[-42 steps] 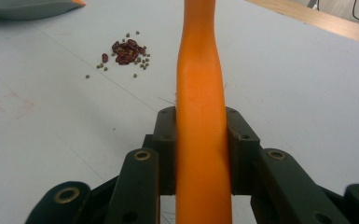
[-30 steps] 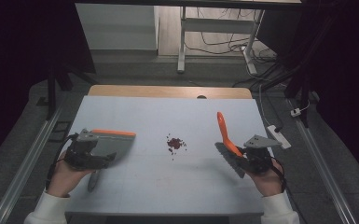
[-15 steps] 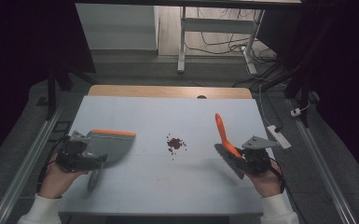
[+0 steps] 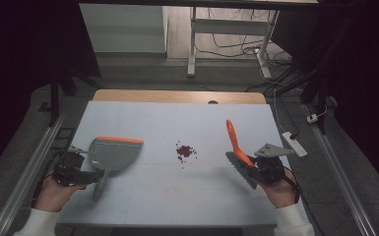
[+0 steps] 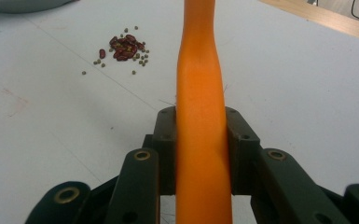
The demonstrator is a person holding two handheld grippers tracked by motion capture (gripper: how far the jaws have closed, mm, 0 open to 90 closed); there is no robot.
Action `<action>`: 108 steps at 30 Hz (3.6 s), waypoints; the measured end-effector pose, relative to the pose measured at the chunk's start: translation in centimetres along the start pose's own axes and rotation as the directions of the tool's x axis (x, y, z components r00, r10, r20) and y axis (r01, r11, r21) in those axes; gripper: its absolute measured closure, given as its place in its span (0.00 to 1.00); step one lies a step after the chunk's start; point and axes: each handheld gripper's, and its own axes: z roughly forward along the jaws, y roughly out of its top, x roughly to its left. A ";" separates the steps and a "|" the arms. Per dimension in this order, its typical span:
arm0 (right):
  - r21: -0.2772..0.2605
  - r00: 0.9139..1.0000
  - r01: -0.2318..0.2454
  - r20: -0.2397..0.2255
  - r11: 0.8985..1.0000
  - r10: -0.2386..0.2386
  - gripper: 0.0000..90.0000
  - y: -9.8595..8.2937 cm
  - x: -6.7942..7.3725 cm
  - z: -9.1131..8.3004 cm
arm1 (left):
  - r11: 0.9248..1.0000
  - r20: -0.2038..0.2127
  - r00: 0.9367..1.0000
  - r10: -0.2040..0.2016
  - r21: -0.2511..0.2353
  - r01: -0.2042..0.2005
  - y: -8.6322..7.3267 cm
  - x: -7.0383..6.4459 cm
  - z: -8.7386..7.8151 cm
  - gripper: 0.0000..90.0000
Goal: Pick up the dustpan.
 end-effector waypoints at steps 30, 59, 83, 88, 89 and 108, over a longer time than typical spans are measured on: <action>0.017 1.000 0.009 -0.012 1.000 -0.009 0.78 -0.3 0.1 0.6 | 0.994 0.088 0.994 -0.065 0.097 0.057 0.0 -0.5 5.2 0.38; 0.019 1.000 0.013 -0.017 1.000 -0.013 0.78 -0.5 0.1 0.7 | 0.995 0.116 0.989 -0.088 0.056 0.082 -0.3 0.3 5.2 0.68; 0.025 1.000 0.016 -0.019 1.000 -0.016 0.78 -0.5 0.2 0.9 | 0.996 0.143 0.989 -0.033 -0.076 0.044 -0.7 1.5 4.2 0.69; 0.026 1.000 0.019 -0.019 0.999 -0.018 0.78 -0.5 0.2 0.9 | 0.994 0.150 0.988 -0.023 -0.101 0.038 -0.8 1.7 3.9 0.69; 0.026 1.000 0.019 -0.019 0.999 -0.018 0.78 -0.5 0.2 0.9 | 0.994 0.152 0.988 -0.020 -0.105 0.036 -0.8 1.7 3.9 0.69; 0.023 1.000 0.010 -0.012 1.000 -0.010 0.78 -0.6 0.0 0.8 | 0.979 0.147 0.987 0.069 -0.200 -0.039 -1.1 2.0 3.0 0.69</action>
